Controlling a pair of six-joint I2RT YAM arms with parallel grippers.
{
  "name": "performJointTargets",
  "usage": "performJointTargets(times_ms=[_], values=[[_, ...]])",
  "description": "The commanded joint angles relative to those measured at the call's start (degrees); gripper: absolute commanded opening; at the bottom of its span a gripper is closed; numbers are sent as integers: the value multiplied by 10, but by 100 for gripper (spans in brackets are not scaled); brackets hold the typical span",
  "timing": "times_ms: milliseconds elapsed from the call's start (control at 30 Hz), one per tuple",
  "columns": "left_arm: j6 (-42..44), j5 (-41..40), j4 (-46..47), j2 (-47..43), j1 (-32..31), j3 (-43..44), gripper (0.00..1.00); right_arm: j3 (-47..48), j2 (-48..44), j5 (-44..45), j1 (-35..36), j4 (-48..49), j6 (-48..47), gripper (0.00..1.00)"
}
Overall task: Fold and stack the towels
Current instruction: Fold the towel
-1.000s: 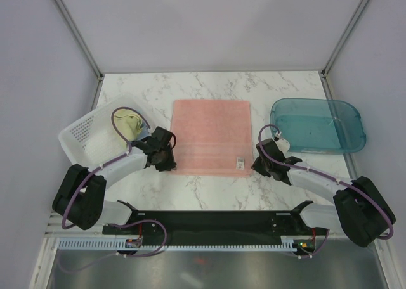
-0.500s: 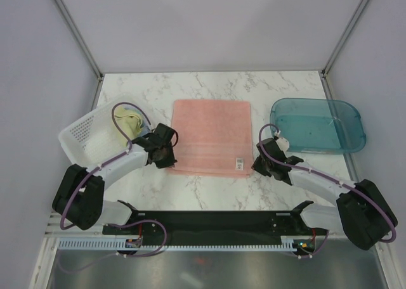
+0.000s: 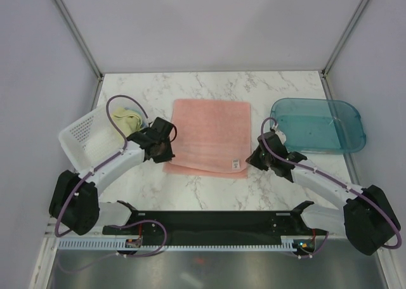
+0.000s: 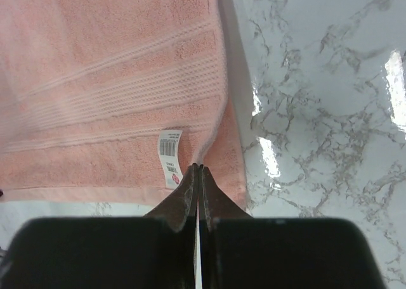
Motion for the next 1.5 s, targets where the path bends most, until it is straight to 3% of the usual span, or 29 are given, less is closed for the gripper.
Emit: performJointTargets(times_ms=[0, 167, 333, 467, 633, 800, 933, 1167, 1467], values=[[8, -31, -24, -16, -1, -31, 2, -25, -13, -20, 4, 4, 11, 0], [6, -37, 0, 31, -1, -59, 2, -104, 2, -65, 3, 112, 37, 0], [13, -33, -2, 15, -1, -32, 2, -93, -30, -69, 3, 101, 28, 0], [33, -56, -47, 3, -1, 59, 2, -48, -66, -39, 3, 56, 11, 0], [56, -102, -146, 8, -1, 162, 2, 26, -79, -65, 4, 26, 0, 0], [34, -95, -145, 0, -1, 66, 2, -48, -104, -108, 3, 61, 34, 0], [27, -91, -114, 16, -1, -4, 2, -138, -95, -129, 5, 148, 59, 0], [30, -72, -98, 74, -1, -15, 2, -168, -22, -138, 7, 217, 48, 0], [32, -65, -100, 115, -20, -14, 2, -180, -51, -133, 7, 195, 46, 0]])
